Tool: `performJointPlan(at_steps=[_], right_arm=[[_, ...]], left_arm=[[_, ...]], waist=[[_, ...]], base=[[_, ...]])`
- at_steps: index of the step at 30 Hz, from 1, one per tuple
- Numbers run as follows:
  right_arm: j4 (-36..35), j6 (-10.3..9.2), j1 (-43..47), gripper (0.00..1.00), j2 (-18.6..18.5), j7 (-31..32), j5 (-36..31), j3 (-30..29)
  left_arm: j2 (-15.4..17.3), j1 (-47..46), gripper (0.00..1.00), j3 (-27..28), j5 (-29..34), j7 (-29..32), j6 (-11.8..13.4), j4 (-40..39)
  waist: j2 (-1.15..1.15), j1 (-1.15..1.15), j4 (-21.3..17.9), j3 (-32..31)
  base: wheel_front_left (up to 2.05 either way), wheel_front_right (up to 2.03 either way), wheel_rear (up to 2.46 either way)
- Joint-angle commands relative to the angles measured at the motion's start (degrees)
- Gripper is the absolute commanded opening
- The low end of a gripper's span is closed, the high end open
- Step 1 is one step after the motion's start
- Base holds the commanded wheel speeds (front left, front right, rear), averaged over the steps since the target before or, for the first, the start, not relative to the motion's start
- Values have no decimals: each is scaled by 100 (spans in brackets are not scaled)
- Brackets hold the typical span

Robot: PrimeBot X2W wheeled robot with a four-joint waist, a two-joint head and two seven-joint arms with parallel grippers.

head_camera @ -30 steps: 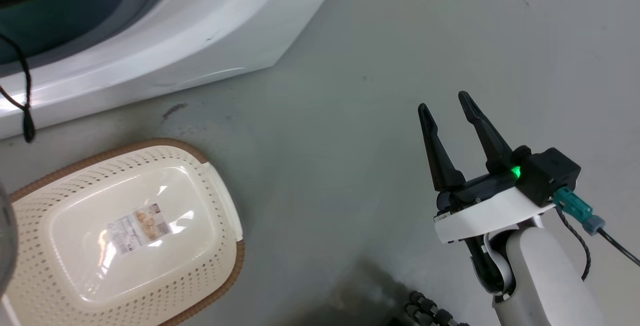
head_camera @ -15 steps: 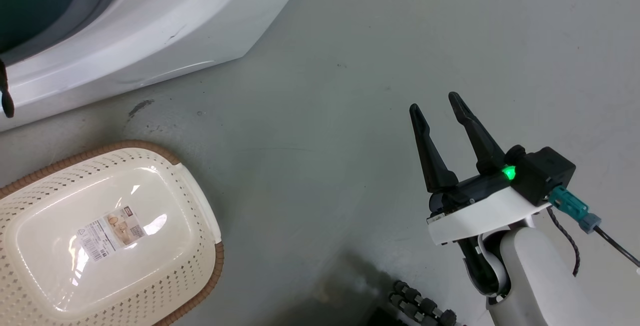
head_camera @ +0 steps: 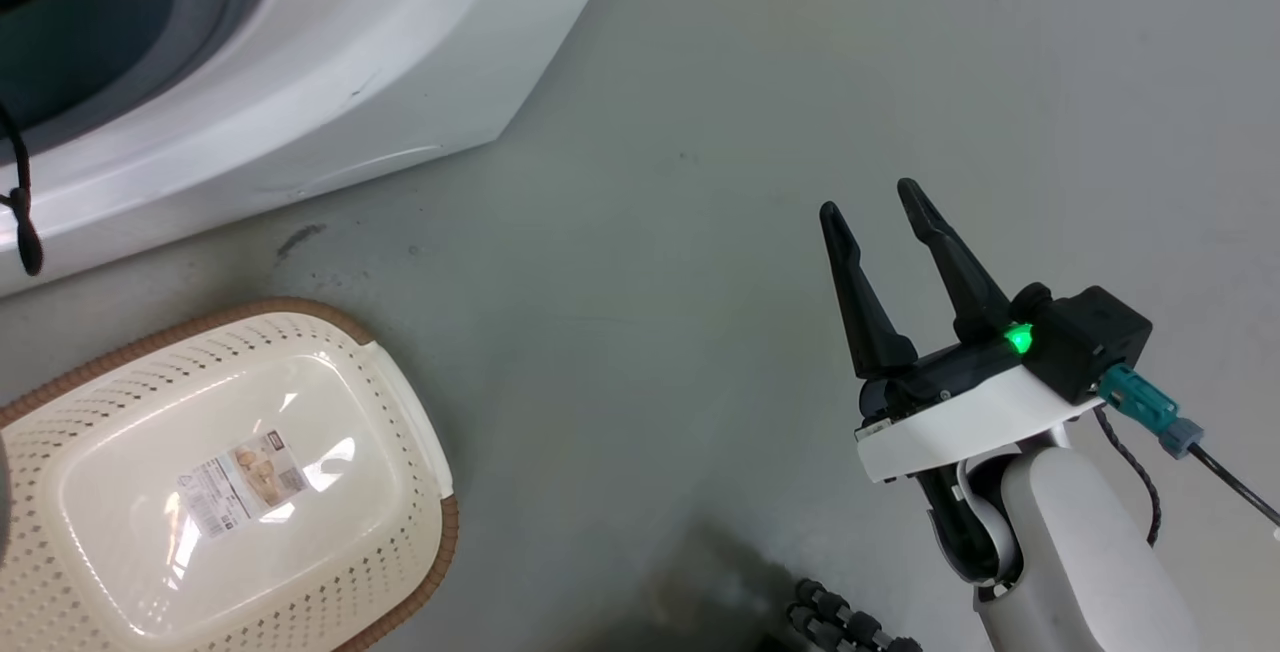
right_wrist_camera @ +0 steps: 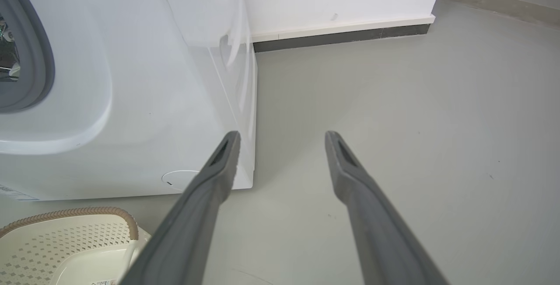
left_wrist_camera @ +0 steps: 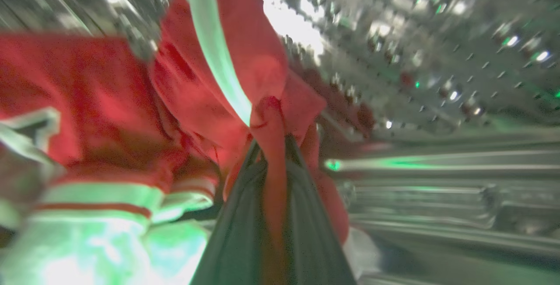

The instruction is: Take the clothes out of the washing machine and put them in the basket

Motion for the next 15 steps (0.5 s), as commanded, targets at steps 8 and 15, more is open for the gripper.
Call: performJointPlan(at_steps=[8, 15], right_arm=[[71, -4, 79, 100, 5, -17, -215, -177], [161, -4, 260, 100, 4, -16, -406, -315]], left_arm=[[-83, 963, 0, -175, 150, -2214, -90, -473], [-234, 1659, 0, -226, 104, -3801, -121, -376]], waist=[[0, 0, 214, -539], [0, 0, 394, -1079]], base=[[0, 0, 0], [0, 0, 0]])
